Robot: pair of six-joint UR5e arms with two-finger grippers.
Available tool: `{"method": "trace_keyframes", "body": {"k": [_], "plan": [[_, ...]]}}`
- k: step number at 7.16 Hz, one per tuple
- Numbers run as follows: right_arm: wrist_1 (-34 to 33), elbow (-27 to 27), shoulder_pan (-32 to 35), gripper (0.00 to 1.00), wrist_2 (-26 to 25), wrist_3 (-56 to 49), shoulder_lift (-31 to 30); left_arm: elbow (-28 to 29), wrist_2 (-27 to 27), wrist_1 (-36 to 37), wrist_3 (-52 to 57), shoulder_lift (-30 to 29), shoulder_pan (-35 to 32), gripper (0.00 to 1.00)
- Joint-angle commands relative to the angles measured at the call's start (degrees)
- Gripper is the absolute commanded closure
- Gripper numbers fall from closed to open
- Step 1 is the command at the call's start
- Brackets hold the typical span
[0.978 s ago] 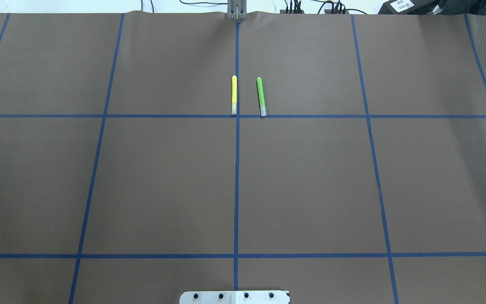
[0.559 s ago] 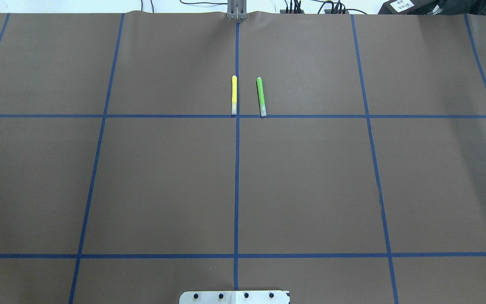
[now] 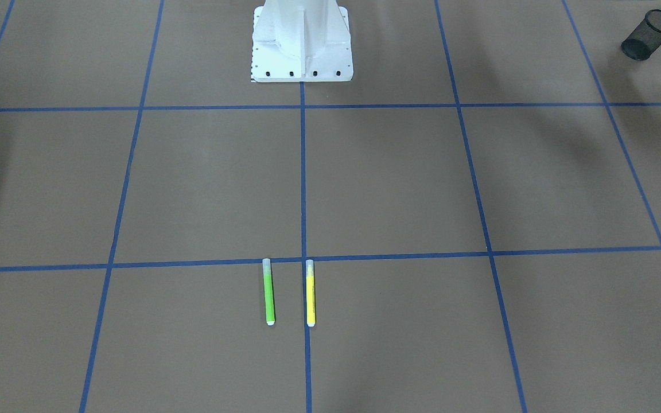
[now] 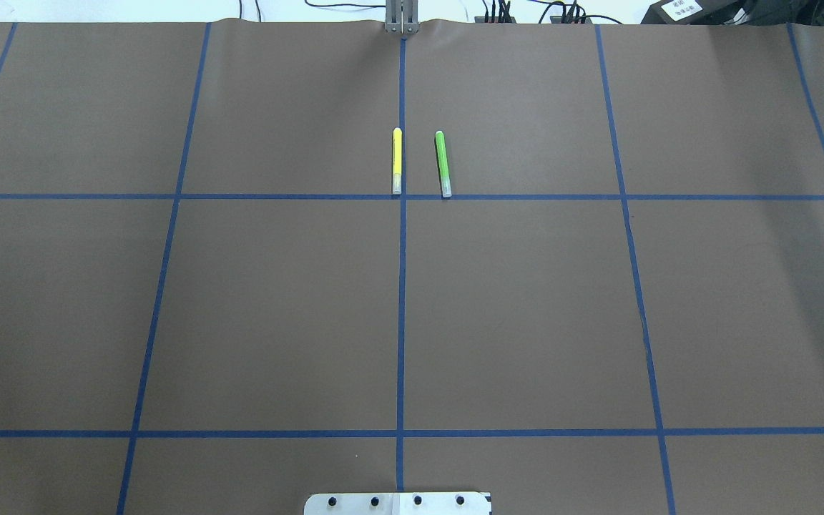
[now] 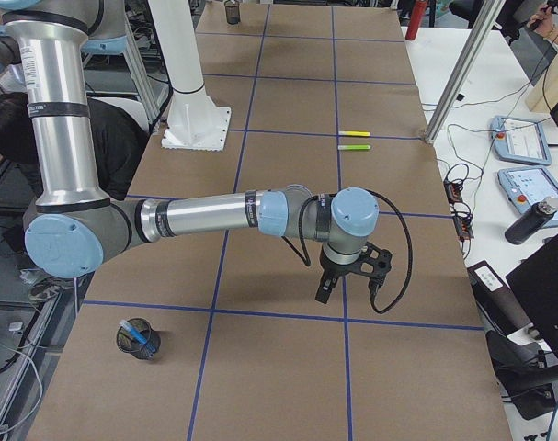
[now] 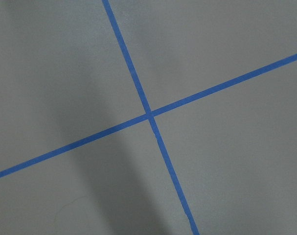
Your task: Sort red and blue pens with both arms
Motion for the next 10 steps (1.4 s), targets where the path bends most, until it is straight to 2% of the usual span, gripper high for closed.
{"method": "trace_keyframes", "body": {"k": [1,2,3,6,8,9,10], "plan": [[0.0,-0.06,0.0,0.0,-0.03,-0.03,0.0,0.0,0.0,0.09,0.0,0.33,0.0,1.0],[0.0,-0.06,0.0,0.0,-0.03,-0.03,0.0,0.0,0.0,0.0,0.0,0.15,0.0,0.89],[0.0,-0.06,0.0,0.0,-0.03,0.06,0.0,0.0,0.0,0.0,0.0,-0.2,0.0,0.71],[0.0,-0.15,0.0,0.0,-0.03,0.06,0.0,0.0,-0.09,-0.09,-0.08,-0.99,0.0,0.5],[0.0,-0.06,0.0,0.0,0.15,0.06,0.0,-0.26,-0.09,0.0,0.09,-3.17,0.0,0.48],[0.0,0.03,0.0,0.0,0.15,0.06,0.0,-1.04,-0.09,0.09,0.09,-6.5,0.0,0.0],[0.0,0.37,0.0,0.0,0.32,-0.03,0.0,-1.49,-0.09,0.0,0.09,-11.32,0.0,0.0]]}}
